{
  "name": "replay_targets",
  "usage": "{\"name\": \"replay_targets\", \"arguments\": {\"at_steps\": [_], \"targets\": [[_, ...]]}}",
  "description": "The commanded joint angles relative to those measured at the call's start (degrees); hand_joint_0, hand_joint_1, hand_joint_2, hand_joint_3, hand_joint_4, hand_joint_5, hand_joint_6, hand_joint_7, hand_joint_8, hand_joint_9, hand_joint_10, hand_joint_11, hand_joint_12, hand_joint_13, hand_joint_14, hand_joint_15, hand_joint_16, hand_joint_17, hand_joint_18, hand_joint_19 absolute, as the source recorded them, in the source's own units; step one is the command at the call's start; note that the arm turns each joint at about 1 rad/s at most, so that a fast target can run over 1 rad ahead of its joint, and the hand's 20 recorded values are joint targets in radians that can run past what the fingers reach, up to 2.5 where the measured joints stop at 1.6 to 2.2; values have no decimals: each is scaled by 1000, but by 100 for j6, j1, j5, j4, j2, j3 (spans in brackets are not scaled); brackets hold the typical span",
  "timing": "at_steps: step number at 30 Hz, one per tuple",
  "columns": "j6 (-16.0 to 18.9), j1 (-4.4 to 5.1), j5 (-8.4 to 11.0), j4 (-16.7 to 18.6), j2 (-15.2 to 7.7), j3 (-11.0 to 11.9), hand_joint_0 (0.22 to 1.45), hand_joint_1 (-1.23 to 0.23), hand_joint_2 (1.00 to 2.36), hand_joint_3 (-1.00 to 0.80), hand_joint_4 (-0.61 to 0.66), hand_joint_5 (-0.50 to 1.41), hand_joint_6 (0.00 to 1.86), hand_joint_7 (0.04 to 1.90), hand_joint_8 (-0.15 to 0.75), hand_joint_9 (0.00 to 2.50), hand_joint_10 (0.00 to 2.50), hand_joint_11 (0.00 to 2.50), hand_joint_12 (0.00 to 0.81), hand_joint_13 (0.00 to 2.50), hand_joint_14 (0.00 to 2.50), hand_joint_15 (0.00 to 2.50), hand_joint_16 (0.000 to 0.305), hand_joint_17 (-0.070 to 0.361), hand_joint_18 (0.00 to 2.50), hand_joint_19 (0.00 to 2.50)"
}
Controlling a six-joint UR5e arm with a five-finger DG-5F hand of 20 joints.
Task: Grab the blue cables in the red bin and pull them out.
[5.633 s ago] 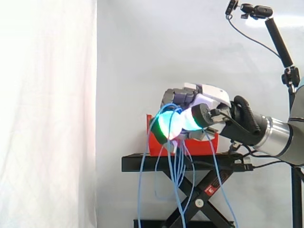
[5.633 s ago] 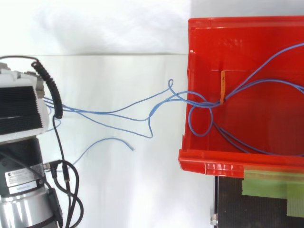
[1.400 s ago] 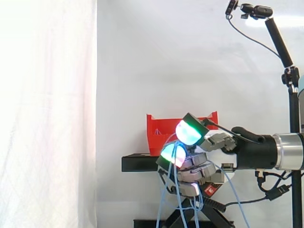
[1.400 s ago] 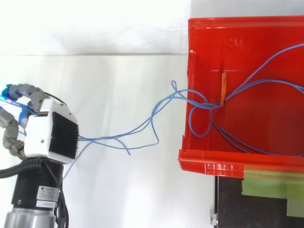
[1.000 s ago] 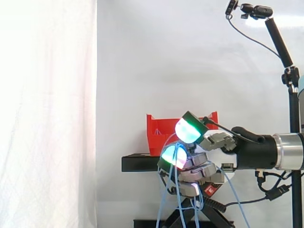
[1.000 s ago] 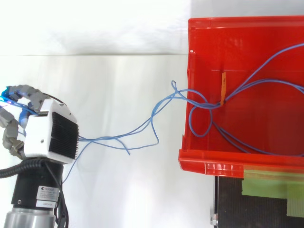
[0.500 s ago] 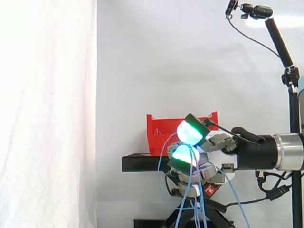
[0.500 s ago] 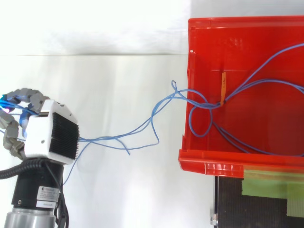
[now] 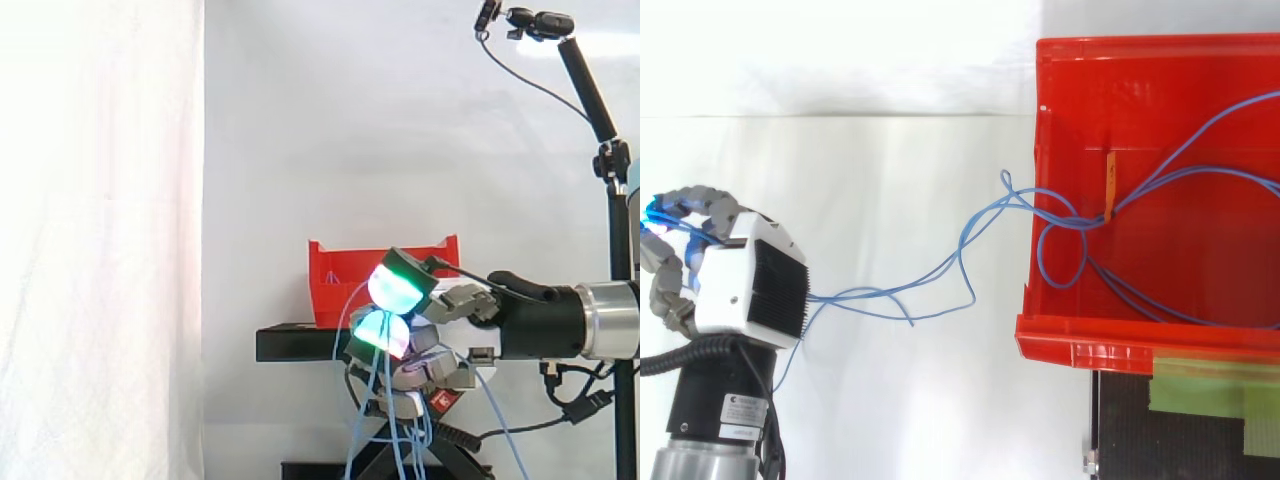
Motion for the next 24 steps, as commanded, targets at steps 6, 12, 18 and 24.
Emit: {"name": "replay_targets", "arguments": {"at_steps": [6, 12, 18, 24], "targets": [[69, -11, -1, -34, 0, 0, 872, -945, 1005, -850, 107, 446, 914, 470, 256, 630, 2500, 1263, 334, 1003, 1181, 1311, 47, 106, 866, 1235], [78, -20, -1, -34, 0, 0, 867, -960, 1004, -881, 116, 431, 922, 465, 257, 611, 2500, 1240, 336, 989, 1162, 1332, 48, 107, 865, 1226], [69, -20, -1, -34, 0, 0, 867, -988, 1002, -914, 119, 404, 933, 463, 261, 565, 2500, 1259, 336, 973, 1166, 1323, 48, 109, 854, 1227], [69, -20, -1, -34, 0, 0, 849, -987, 1000, -981, 122, 395, 942, 444, 260, 546, 2500, 1215, 342, 966, 1155, 1314, 49, 109, 844, 1226]]}}
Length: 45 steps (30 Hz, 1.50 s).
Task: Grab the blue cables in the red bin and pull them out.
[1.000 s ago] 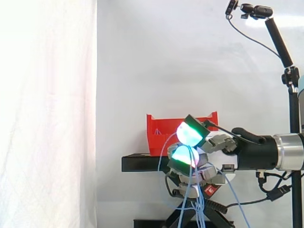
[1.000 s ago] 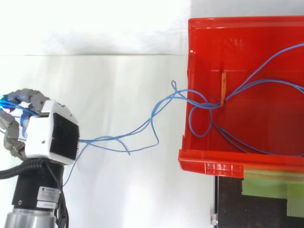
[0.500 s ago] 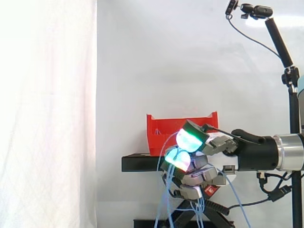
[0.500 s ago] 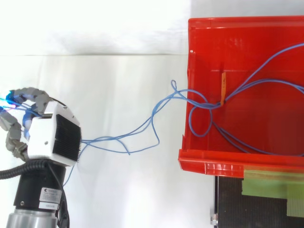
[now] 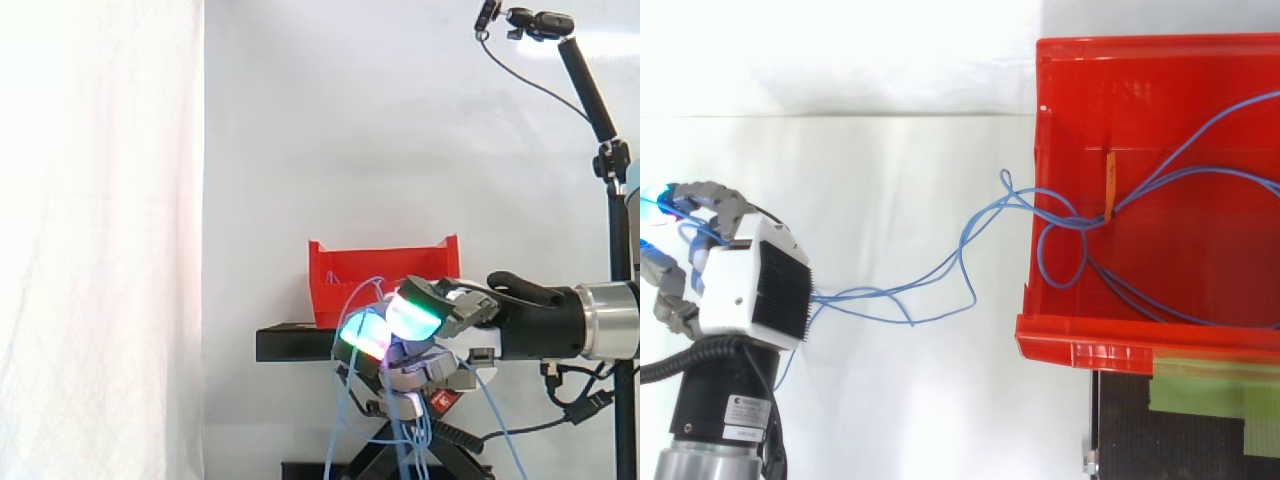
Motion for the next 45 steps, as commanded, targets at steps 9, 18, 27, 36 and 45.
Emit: {"name": "replay_targets", "arguments": {"at_steps": [9, 18, 27, 36, 45], "targets": [[-9, -3, 1, 9, 0, 0, 803, -911, 1000, -1000, 135, 427, 956, 430, 270, 564, 2500, 1191, 342, 984, 1177, 1262, 49, 111, 854, 1227], [-35, 6, -17, 0, 0, 0, 832, -882, 1000, -1000, 119, 439, 1183, 397, 261, 596, 2500, 1185, 329, 1012, 1112, 1291, 47, 106, 866, 1220], [-563, -3, -70, 17, 0, 0, 915, -913, 1008, -783, 59, 442, 1459, 393, 255, 598, 2500, 1180, 321, 1039, 1130, 1303, 45, 102, 894, 1218], [-1881, 6, -430, 527, 0, 0, 924, -927, 1010, -681, 22, 451, 1500, 397, 257, 591, 2500, 1154, 319, 1039, 1150, 1307, 45, 102, 905, 1222], [-4333, -3, -1414, 2786, 0, 0, 924, -930, 1010, -692, 24, 452, 1499, 399, 257, 591, 2500, 1160, 325, 1041, 1150, 1307, 45, 102, 905, 1217]]}}
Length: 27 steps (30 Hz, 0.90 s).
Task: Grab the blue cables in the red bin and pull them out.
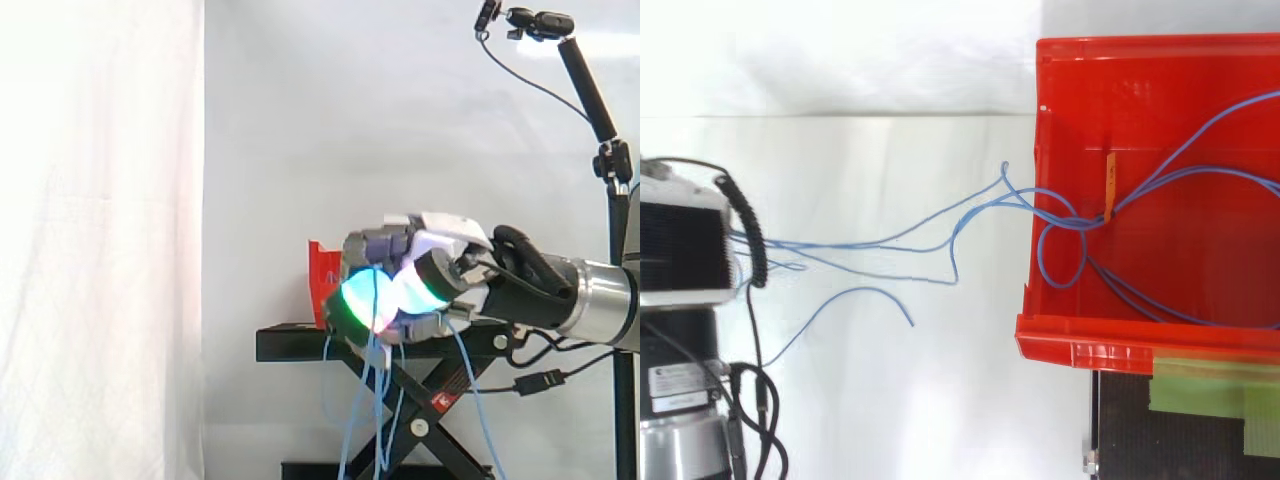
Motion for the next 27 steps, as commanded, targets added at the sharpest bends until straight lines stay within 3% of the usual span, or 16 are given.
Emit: {"name": "replay_targets", "arguments": {"at_steps": [1, 4, 10, 14, 16, 18, 22, 27], "targets": [[-2010, -2, -285, 1549, 0, 0, 924, -931, 1010, -692, 26, 452, 1500, 399, 251, 589, 2500, 1157, 319, 1038, 1146, 1329, 45, 102, 905, 1219], [-2379, -2, -391, 2349, 0, 0, 925, -930, 1009, -699, 26, 453, 1500, 391, 258, 593, 2500, 1122, 325, 1041, 1152, 1305, 46, 103, 905, 1219], [-2397, -28, -417, 2841, 0, 0, 925, -930, 1009, -698, 26, 455, 1497, 395, 257, 595, 2500, 1148, 325, 1042, 1153, 1309, 45, 102, 905, 1222], [-2335, -20, -268, 3561, 0, 0, 925, -930, 1009, -694, 21, 455, 1496, 397, 259, 596, 2500, 1151, 325, 1041, 1151, 1307, 45, 102, 905, 1220], [-2265, -28, -180, 3614, 0, 0, 925, -931, 1010, -694, 25, 456, 1496, 396, 257, 596, 2500, 1145, 325, 1039, 1144, 1329, 45, 102, 905, 1216], [-1870, -20, 172, 3623, 0, 0, 926, -930, 1009, -700, 26, 456, 1496, 397, 258, 597, 2500, 1145, 325, 1041, 1150, 1314, 45, 102, 904, 1220], [-1606, -20, 365, 3597, 0, 0, 925, -931, 1009, -694, 20, 455, 1496, 396, 257, 597, 2500, 1147, 317, 1040, 1143, 1320, 45, 102, 907, 1221], [-1413, -20, 426, 3561, 0, 0, 926, -931, 1009, -699, 21, 456, 1495, 397, 258, 595, 2500, 1170, 317, 1036, 1143, 1321, 45, 102, 906, 1216]]}}
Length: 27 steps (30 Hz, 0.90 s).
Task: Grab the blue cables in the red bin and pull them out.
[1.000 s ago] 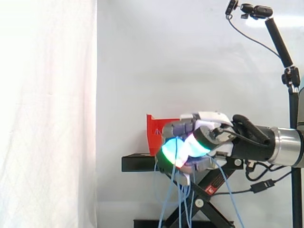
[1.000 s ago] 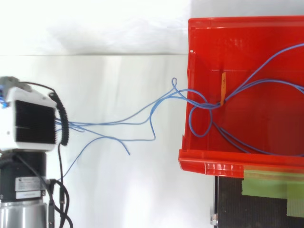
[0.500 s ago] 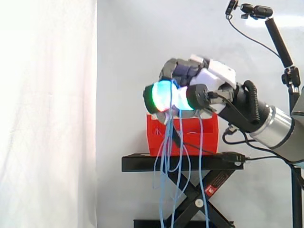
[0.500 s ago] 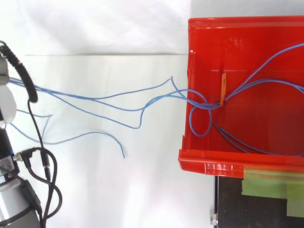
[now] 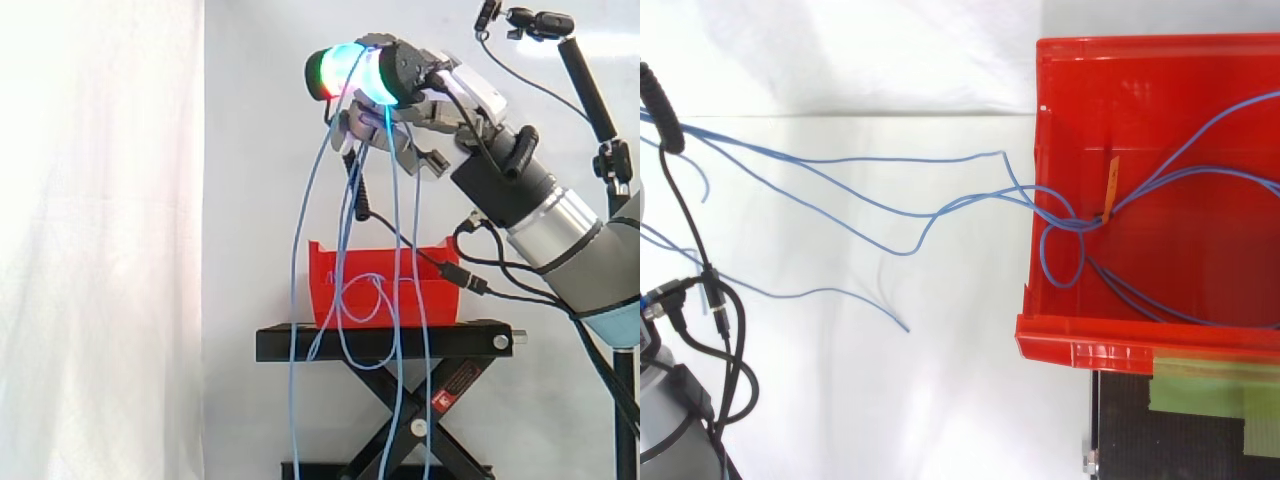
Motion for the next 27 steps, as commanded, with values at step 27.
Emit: {"name": "replay_targets", "arguments": {"at_steps": [27], "targets": [[-1948, -17, -1573, -424, 0, 0, 929, -932, 1009, -697, 14, 457, 1493, 401, 256, 592, 2500, 1135, 323, 1040, 1137, 1323, 45, 102, 903, 1220]]}}
